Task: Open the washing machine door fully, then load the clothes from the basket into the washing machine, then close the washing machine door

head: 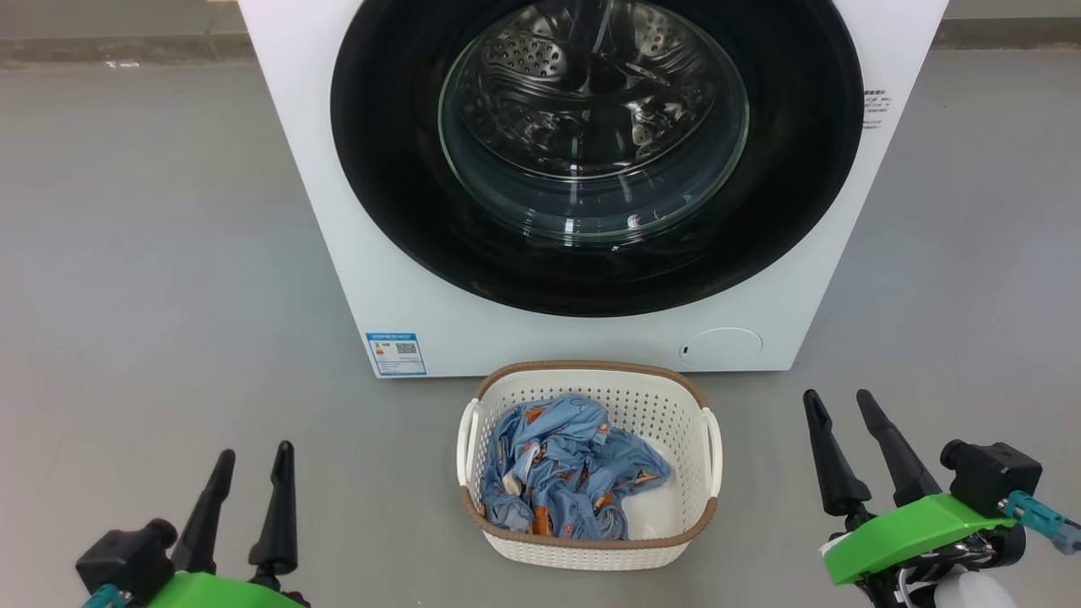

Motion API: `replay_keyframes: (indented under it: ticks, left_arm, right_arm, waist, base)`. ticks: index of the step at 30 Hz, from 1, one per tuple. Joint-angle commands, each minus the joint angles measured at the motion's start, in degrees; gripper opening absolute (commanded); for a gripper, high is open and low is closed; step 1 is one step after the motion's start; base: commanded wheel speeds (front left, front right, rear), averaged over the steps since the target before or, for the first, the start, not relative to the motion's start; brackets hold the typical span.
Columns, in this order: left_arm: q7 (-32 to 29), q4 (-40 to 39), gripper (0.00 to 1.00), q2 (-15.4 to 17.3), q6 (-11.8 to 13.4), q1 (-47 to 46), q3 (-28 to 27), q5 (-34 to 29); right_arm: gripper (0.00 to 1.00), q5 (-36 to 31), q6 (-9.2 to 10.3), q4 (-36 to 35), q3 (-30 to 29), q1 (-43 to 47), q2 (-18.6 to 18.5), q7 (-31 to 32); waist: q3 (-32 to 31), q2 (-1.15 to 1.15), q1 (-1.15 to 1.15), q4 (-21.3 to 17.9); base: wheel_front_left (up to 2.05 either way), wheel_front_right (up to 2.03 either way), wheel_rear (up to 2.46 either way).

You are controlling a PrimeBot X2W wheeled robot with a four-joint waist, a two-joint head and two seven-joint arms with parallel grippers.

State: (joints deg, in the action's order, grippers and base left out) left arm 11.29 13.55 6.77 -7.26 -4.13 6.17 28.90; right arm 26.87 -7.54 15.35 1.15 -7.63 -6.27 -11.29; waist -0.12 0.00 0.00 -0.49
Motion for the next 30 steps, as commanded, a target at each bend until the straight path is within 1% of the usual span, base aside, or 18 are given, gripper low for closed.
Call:
replay_keyframes:
  ticks: [1,8,17,30]
  left_arm:
    - [0.9,-1.1,1.00,0.8,-0.2,-2.8,-1.7,-2.3]
    - [2.1,-1.8,1.00,0.4,-0.2,-3.0,-2.0,-6.6]
    - [3.6,-1.8,1.00,0.8,-0.2,-2.8,-1.3,-10.1]
    - [3.7,-1.2,1.00,0.8,-0.2,-2.8,-1.5,-10.7]
  right_arm:
    - [1.00,-2.2,0.05,-1.6,1.2,-2.4,-0.2,-0.9]
    - [1.00,-7.1,0.05,-1.1,1.8,-2.8,-0.4,-2.1]
    - [1.00,-12.6,0.05,0.5,3.1,-3.5,-0.8,-3.6]
    - [1.00,-11.4,0.05,2.3,3.8,-4.2,-1.1,-3.7]
  waist:
    - [-0.1,0.00,0.00,0.0]
    - [-0.2,0.00,0.00,0.0]
    - [-0.3,0.00,0.00,-0.1]
    - [-0.4,0.00,0.00,-0.3]
  base:
    - [0.00,0.00,0.00]
    - [0.00,0.00,0.00]
    - [0.00,0.00,0.00]
    - [0.00,0.00,0.00]
